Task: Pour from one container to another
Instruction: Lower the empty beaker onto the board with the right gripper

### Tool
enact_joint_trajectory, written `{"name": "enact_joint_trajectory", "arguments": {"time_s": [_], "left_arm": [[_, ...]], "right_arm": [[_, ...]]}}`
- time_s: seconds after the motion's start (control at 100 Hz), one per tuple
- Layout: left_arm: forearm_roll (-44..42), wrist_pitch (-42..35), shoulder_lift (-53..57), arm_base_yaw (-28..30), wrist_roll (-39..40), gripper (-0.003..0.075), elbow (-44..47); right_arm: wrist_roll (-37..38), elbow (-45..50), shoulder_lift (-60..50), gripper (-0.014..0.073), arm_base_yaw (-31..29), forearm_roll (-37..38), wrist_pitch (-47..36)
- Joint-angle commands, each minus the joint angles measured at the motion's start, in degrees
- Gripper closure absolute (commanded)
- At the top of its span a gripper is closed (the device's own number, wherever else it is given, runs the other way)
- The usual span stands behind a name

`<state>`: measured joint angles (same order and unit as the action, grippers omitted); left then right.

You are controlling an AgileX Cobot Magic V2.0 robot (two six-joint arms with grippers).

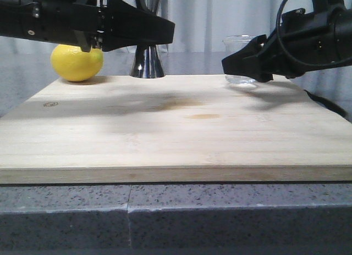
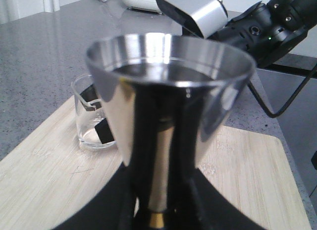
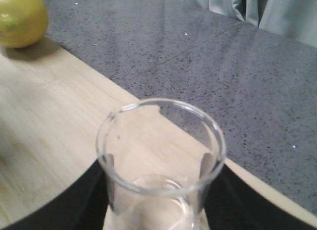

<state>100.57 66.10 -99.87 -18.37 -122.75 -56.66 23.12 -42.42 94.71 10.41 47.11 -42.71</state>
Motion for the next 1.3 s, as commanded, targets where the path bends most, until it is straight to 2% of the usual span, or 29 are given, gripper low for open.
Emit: {"name": "enact_joint_trajectory", "arguments": {"time_s": [0.0,1.14,1.21,1.29], "left_arm": [[5.18,7.4,2.7,0.34,-0.24,0.0739,-1.63],[5.18,7.04,2.7,0.34,-0.24,0.0739,-1.63],[5.18,7.04,2.7,0.34,-0.24,0.0739,-1.63],[5.18,7.04,2.7,0.34,-0.24,0.0739,-1.63]], "right_arm": [[0.12,-1.27,-1.56,0.0379,-0.38,-1.5,-5.59],[0.12,-0.94,0.45,0.0372,-0.38,-0.28,-5.39],[0.12,-0.94,0.45,0.0337,-0.38,-0.28,-5.62],[0.12,-0.94,0.45,0.025,-0.38,-0.28,-5.62]]}}
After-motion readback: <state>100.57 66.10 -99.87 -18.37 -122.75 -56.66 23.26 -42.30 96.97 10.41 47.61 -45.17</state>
